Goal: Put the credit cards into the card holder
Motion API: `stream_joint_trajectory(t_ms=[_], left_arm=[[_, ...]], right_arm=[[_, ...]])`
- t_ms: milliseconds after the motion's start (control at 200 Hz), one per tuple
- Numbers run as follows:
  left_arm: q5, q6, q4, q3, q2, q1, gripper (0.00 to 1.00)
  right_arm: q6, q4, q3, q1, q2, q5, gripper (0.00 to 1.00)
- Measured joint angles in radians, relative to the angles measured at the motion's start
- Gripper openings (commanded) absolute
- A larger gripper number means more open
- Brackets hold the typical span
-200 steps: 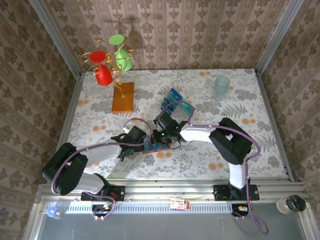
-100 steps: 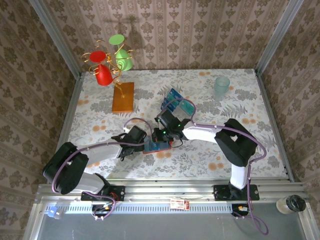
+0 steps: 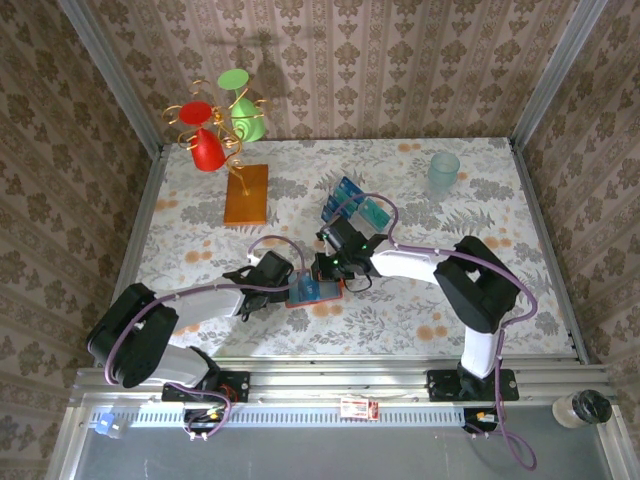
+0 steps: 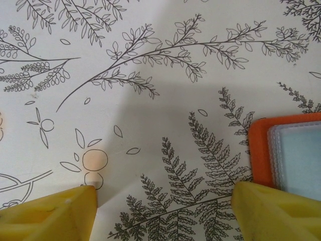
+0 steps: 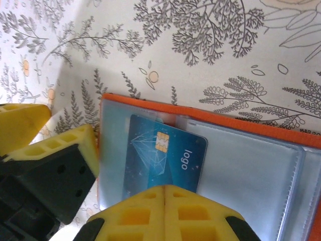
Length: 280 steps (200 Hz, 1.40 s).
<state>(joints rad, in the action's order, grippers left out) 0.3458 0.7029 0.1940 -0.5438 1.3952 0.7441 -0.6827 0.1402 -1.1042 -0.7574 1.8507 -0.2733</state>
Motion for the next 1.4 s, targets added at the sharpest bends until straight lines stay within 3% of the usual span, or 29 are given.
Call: stream_joint_trajectory(t_ms=[805,1115,1400], left_arm=[[0.008,-0.005,-0.032,-0.009,0.026,0.0,0.73],[0.003,-0.015,-0.039,-0.01,0.023,-0.005,0.73],[-0.037,-0.019,-0.036,-0.007,-0.016,-0.006,0.73]], right_arm=[[0.007,0.029,-0.091,-0.047,0.113,-0.005,0.0],[0.006,0.03,-0.069,-0.043,0.08,0.0,0.03],[0.006,0.036,-0.02,-0.041,0.014,0.01,0.0]])
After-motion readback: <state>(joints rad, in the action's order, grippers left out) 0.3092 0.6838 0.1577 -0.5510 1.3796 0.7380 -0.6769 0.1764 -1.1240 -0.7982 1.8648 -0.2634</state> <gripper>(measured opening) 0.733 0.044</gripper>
